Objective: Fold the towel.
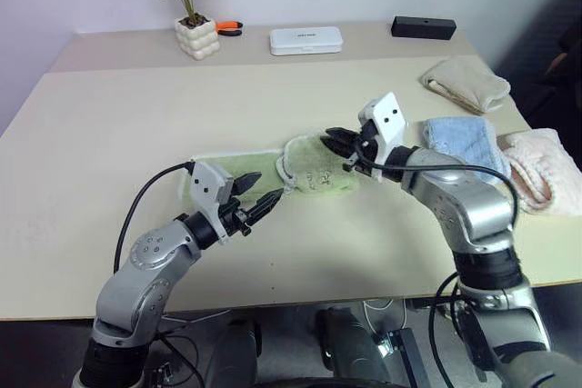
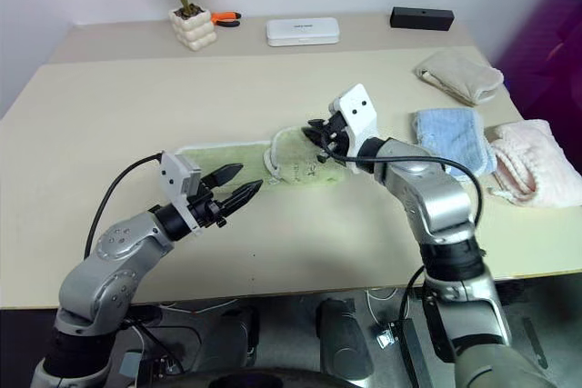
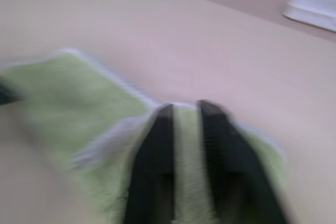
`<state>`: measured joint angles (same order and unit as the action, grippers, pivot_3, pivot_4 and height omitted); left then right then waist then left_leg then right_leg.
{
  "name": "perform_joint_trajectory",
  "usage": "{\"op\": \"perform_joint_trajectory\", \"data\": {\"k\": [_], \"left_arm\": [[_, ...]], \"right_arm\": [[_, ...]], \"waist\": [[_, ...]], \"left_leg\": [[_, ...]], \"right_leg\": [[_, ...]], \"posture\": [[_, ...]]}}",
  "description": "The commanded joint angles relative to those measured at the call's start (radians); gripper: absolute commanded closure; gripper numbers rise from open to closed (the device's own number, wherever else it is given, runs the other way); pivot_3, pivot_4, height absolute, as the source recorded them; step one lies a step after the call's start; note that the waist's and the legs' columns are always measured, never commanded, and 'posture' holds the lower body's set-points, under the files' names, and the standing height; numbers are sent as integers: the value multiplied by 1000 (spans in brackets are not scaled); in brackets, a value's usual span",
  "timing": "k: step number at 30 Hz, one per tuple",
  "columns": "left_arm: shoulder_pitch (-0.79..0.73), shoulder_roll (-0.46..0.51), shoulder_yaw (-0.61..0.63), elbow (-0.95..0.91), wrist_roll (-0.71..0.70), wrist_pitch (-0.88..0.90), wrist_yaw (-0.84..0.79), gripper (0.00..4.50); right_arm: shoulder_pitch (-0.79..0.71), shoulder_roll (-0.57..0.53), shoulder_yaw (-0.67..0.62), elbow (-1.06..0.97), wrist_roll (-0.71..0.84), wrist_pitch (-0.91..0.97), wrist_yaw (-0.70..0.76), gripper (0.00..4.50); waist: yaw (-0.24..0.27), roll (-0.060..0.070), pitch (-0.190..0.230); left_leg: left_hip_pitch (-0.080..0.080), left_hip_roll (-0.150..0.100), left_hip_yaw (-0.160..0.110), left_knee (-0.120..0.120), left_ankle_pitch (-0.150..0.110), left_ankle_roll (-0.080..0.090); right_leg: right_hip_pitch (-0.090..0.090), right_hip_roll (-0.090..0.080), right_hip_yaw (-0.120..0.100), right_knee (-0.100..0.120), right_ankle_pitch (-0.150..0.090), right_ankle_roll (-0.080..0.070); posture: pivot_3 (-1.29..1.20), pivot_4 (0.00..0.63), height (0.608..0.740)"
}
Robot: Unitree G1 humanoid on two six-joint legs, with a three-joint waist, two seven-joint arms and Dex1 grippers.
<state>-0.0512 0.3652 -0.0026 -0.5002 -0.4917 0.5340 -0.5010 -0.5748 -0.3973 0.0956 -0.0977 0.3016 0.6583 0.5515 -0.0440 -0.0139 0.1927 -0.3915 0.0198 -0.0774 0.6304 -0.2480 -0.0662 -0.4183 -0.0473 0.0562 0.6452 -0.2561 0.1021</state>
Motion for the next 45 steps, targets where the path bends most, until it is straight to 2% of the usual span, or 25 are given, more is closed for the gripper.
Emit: {"op": "perform_joint_trajectory", "data": {"k": [1, 5, 9, 15, 18, 21, 23, 25, 28, 30, 33, 40, 42, 44, 45], "left_arm": [[5, -11, 22, -11, -5, -19, 19, 1668], [25, -30, 44, 0, 12, -30, 63, 1668], [58, -44, 71, -2, 24, -31, 110, 1668], [149, -49, 120, -48, 26, -20, 170, 1668], [179, -52, 150, -77, 13, -16, 195, 1668], [234, -90, 235, -122, -87, 50, 251, 817], [266, -143, 306, -151, -206, 128, 341, 1], [268, -199, 375, -154, -326, 205, 461, 0], [239, -249, 447, -126, -480, 279, 621, 0], [209, -260, 470, -98, -534, 299, 694, 0], [112, -304, 504, -14, -660, 294, 859, 0], [-70, -300, 461, 142, -757, 317, 987, 0], [-112, -306, 457, 177, -769, 307, 1002, 515], [-136, -306, 451, 192, -779, 301, 1006, 1297], [-147, -307, 452, 199, -786, 300, 1009, 1833]], "right_arm": [[-39, 49, 54, 128, -67, -116, 1, 4467], [-33, 97, 134, 307, -149, -206, 11, 4467], [3, 105, 186, 359, -208, -274, 31, 4467], [-24, 95, 109, 280, -201, -315, 19, 4467], [-42, 61, 97, 217, -201, -328, 57, 3621], [-53, -13, 122, 108, -216, -370, 148, 2196], [-50, -45, 133, 6, -175, -364, 225, 1212], [-47, -57, 144, -56, -162, -359, 260, 221], [-44, -57, 155, -85, -173, -360, 274, 221], [-38, -52, 162, -100, -167, -359, 284, 221], [-21, -45, 189, -112, -185, -376, 287, 221], [4, -32, 219, -152, -197, -372, 277, 221], [12, -31, 224, -164, -205, -368, 272, 155], [20, -33, 227, -173, -212, -366, 268, 155], [25, -35, 229, -178, -215, -364, 266, 155]], "waist": [[1, 0, 0], [0, 0, 0], [0, 0, 0], [0, 0, -1], [3, 0, 0], [1, 0, 0], [-1, 0, 0], [-1, 0, 0], [2, -1, 0], [5, -1, 0], [10, -1, 0], [31, -1, -1], [35, -1, -1], [36, -1, -1], [35, -1, -1]], "left_leg": [[0, 0, 0, 0, 0, 0], [0, 0, 0, 0, 0, 0], [0, 0, 0, 0, 0, 0], [1, 0, 0, 0, 0, 0], [0, 0, 0, 0, 0, 0], [0, 0, 0, 0, 0, 0], [0, 0, 0, 0, 0, 0], [0, 0, 0, 0, 0, 0], [1, 0, -2, 1, 0, 0], [1, 0, -2, 1, 0, 0], [1, -1, -2, 2, 0, 0], [3, -2, -4, 2, 0, -1], [3, -3, -4, 2, 0, -1], [3, -3, -4, 2, 1, -1], [3, -3, -4, 2, 1, -1]], "right_leg": [[0, 0, 0, 0, 0, 0], [0, 0, 0, 0, 0, 0], [0, 0, 0, 0, 0, 0], [0, 0, 0, 1, 0, 0], [0, -1, 0, 1, 0, 0], [0, -1, 0, 0, 0, 0], [0, -1, 0, 0, 0, 0], [0, -1, 0, 0, 0, 0], [1, -1, -1, 1, 0, 0], [2, -1, -2, 1, 0, 0], [4, -2, -2, 0, 0, 0], [5, -2, -3, 0, 0, 0], [6, -2, -3, -1, 0, 0], [8, -3, -3, -3, 0, 0], [8, -3, -3, -4, 0, 0]], "posture": [[0, 150, 737], [0, 150, 737], [0, 150, 737], [0, 150, 737], [0, 150, 737], [0, 150, 737], [0, 150, 737], [0, 150, 737], [0, 150, 737], [0, 150, 737], [0, 150, 737], [0, 150, 737], [0, 150, 737], [0, 150, 737], [0, 150, 737]]}}
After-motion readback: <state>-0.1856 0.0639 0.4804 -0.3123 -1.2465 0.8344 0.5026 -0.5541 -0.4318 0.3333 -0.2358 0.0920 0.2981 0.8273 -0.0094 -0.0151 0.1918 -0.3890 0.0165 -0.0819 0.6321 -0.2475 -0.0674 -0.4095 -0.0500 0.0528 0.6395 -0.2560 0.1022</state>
